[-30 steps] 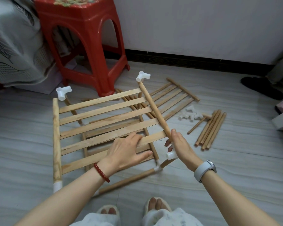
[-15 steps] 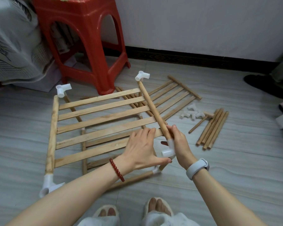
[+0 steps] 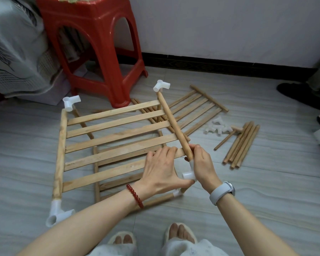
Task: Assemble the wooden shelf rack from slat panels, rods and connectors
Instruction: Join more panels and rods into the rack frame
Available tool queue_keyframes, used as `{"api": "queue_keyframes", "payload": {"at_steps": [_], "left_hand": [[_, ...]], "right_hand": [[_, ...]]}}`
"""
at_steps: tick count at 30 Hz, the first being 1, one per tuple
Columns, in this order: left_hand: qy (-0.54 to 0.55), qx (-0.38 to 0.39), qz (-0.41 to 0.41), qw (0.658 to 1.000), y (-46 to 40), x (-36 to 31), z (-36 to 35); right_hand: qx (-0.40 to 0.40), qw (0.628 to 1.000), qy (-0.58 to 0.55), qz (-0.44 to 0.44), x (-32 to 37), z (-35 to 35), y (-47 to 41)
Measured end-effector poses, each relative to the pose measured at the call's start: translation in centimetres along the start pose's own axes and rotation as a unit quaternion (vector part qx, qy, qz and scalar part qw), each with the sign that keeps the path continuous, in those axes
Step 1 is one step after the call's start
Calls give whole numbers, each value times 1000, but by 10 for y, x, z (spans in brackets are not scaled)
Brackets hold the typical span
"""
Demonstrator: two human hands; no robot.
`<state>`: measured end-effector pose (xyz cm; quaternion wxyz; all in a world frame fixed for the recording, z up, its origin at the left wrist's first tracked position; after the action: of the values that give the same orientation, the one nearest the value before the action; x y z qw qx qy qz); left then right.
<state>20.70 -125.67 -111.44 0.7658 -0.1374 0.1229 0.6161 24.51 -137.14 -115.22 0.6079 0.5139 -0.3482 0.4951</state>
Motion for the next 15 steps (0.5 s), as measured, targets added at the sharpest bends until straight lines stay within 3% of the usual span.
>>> {"api": "queue_keyframes", "payload": {"at_steps": [4,8,15], "left_hand": [[-12,55,-4,998,-4,5,-6],[-13,109,-25,994,2,21,5],[17,9,60,998,10,95,81]], "right_hand": [[23,995,101,8,9,-6,-3],[33,921,387,36,19,-21,-12],[47,874,479,73,49,-14,-56]]}}
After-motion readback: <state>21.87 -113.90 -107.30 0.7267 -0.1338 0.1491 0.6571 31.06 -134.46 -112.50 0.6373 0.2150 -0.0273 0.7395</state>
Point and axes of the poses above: each hand's wrist, its own y-axis away from the middle knuckle, its own z-axis out of the back of the hand, x = y × z, the point moved 10 cm from there along -y, towards the middle knuckle, and after that the axes turned 5 degrees about -z, right-handed, at the moved point
